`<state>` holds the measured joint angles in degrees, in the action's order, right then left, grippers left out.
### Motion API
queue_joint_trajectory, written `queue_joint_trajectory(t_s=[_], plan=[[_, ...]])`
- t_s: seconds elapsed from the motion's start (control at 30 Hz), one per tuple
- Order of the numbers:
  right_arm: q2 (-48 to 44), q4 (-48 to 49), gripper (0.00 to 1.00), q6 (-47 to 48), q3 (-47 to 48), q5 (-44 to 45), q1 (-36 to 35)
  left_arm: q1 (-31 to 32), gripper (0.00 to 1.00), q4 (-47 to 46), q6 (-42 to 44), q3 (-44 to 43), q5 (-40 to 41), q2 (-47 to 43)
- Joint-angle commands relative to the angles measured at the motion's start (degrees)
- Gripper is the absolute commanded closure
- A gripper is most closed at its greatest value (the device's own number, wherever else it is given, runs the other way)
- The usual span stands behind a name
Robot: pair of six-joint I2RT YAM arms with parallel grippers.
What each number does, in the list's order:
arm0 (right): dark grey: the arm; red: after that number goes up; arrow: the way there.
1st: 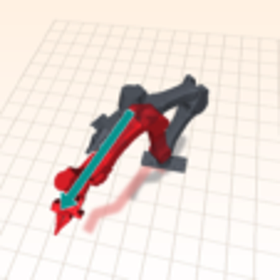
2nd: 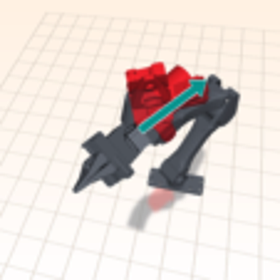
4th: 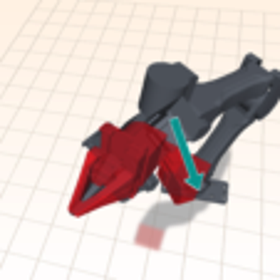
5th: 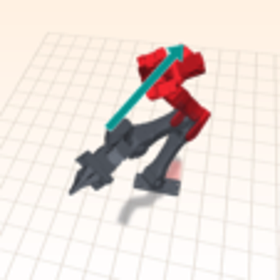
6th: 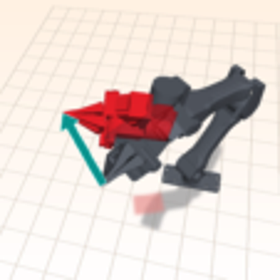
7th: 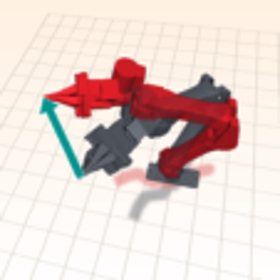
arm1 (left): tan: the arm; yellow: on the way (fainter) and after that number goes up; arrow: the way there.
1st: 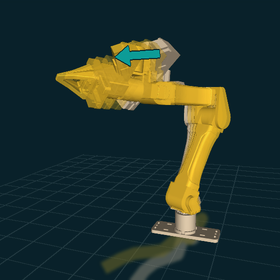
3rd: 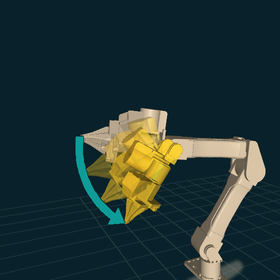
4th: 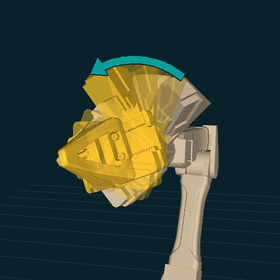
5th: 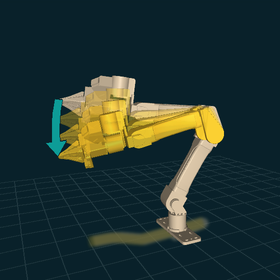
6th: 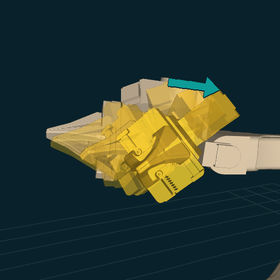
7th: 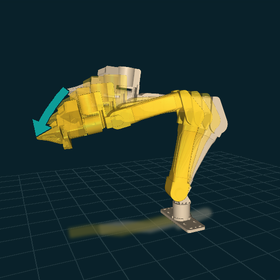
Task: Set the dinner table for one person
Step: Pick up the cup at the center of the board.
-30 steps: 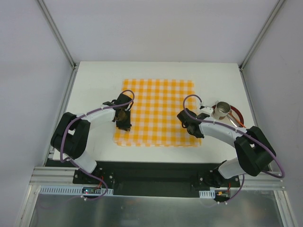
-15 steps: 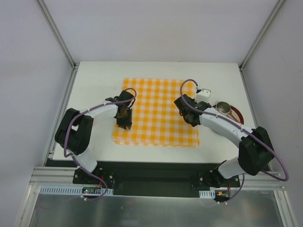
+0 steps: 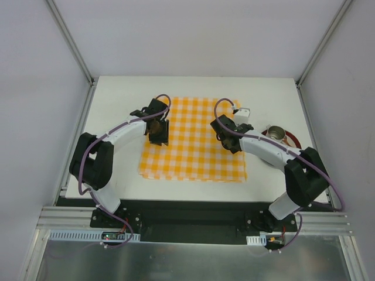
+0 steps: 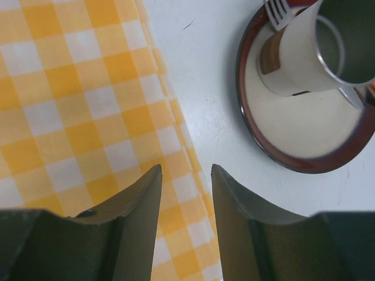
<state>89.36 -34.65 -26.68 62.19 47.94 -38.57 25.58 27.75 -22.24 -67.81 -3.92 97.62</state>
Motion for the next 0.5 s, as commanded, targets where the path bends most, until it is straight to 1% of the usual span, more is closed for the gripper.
queue_joint_trajectory(t_s=[0.0, 0.03, 0.1, 0.2, 0.23, 0.3, 0.33, 0.37, 0.47], plan=[[1.17, 5.02, 0.60, 1.97, -0.49, -3.11, -0.19, 0.61, 0.66, 1.35, 1.59, -1.01, 0.40, -0.59], [0.47, 6.69, 0.63, 3.46, -2.50, -3.55, -0.11, 0.61, 0.65, 1.26, 1.59, -1.09, 1.02, -0.94], [-1.29, 10.56, 0.64, 5.31, -3.92, -3.73, 0.42, 0.61, 0.63, 0.30, 1.59, -0.92, 1.29, -2.87], [-4.54, 12.85, 0.64, 8.74, -4.10, -3.30, 1.99, 0.61, 0.54, -0.94, 1.41, -0.74, 2.07, -5.95], [-5.77, 12.94, 0.63, 9.88, -3.84, -3.29, 2.70, 0.61, 0.48, -1.46, 1.32, -0.92, 2.43, -6.56], [-6.48, 12.77, 0.59, 11.03, -2.43, -4.44, 5.15, 0.52, 0.47, -1.73, 1.41, -1.97, 2.60, -7.71], [-6.74, 12.42, 0.52, 11.03, -1.91, -4.52, 5.95, 0.52, 0.43, -1.64, 1.58, -2.50, 2.60, -7.71], [-6.92, 11.81, 0.52, 11.47, -1.38, -5.57, 6.74, 0.52, 0.39, -1.64, 1.93, -2.94, 2.43, -7.36], [-5.96, 9.88, 0.53, 11.12, 0.38, -6.02, 9.38, 0.43, 0.39, -1.47, 2.46, -4.35, 2.08, -5.96]])
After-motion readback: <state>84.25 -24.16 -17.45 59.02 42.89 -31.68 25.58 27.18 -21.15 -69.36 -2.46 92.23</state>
